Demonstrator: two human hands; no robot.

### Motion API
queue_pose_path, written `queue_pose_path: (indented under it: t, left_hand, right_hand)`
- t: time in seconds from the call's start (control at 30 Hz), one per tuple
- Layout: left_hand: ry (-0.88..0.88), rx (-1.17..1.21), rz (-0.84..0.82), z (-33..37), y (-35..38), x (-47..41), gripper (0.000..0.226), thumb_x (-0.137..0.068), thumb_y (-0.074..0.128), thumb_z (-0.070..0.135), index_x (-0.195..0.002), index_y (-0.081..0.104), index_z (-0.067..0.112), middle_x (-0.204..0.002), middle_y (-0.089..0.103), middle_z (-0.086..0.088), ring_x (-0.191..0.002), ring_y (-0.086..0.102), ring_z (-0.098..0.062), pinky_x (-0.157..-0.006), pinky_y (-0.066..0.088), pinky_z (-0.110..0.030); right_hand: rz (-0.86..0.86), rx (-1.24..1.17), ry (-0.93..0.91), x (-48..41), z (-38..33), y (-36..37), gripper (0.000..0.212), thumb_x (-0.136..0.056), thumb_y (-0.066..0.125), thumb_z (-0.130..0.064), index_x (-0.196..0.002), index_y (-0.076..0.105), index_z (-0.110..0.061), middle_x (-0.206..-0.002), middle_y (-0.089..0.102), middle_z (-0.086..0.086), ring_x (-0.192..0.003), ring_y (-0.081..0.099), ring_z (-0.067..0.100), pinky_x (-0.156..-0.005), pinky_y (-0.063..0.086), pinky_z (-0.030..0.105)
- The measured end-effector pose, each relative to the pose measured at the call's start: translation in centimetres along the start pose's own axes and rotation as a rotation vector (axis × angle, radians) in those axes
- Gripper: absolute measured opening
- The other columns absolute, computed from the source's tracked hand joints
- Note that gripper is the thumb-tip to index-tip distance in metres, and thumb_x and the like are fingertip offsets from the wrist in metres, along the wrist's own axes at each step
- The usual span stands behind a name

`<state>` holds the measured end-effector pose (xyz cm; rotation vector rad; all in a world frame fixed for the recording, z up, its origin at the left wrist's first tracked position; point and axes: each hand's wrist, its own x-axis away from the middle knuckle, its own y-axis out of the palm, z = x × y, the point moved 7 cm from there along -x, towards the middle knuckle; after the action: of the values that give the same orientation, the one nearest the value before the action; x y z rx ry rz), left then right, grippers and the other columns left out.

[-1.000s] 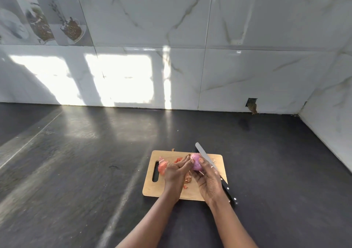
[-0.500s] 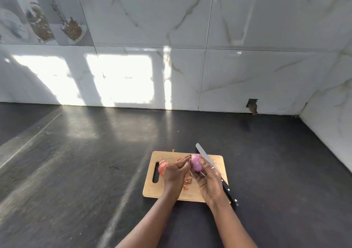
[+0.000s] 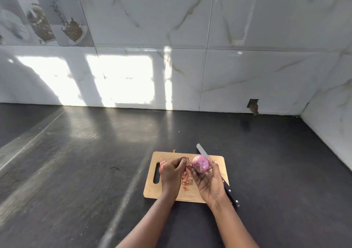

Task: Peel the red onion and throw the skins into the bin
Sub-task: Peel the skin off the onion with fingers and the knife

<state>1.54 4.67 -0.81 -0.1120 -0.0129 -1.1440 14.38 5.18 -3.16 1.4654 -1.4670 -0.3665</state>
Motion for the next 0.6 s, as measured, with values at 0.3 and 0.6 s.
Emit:
queue_pose_path:
  t: [0.3,0.6]
  left_hand:
    - [0.001,-0.032,0.017,-0.4,-0.6,-0.4,0.014,-0.078,0.062,0.033,-0.071,0.073,0.031,-0.069,0.073,0.003,-0.075,0.069,-0.024,-0.081,0.054,-0.049]
    - [0.178,-0.321,0.014,1.5,-0.8,0.6,0.018,-0.082,0.068,0.019,-0.098,0.073,0.013,-0.095,0.074,-0.001,-0.088,0.064,-0.005,-0.093,0.047,-0.023]
  right_hand:
    - [-0.005,0.044,-0.039,-0.3,-0.6,0.0,0.027,-0.088,0.059,-0.018,-0.107,0.061,0.001,-0.067,0.067,0.013,-0.049,0.065,0.015,-0.045,0.054,0.02]
    - [0.005,0.107,-0.047,-0.5,-0.5,-0.3,0.034,-0.087,0.057,-0.031,-0.101,0.062,0.0,-0.062,0.062,0.014,-0.042,0.056,0.017,-0.039,0.048,0.021]
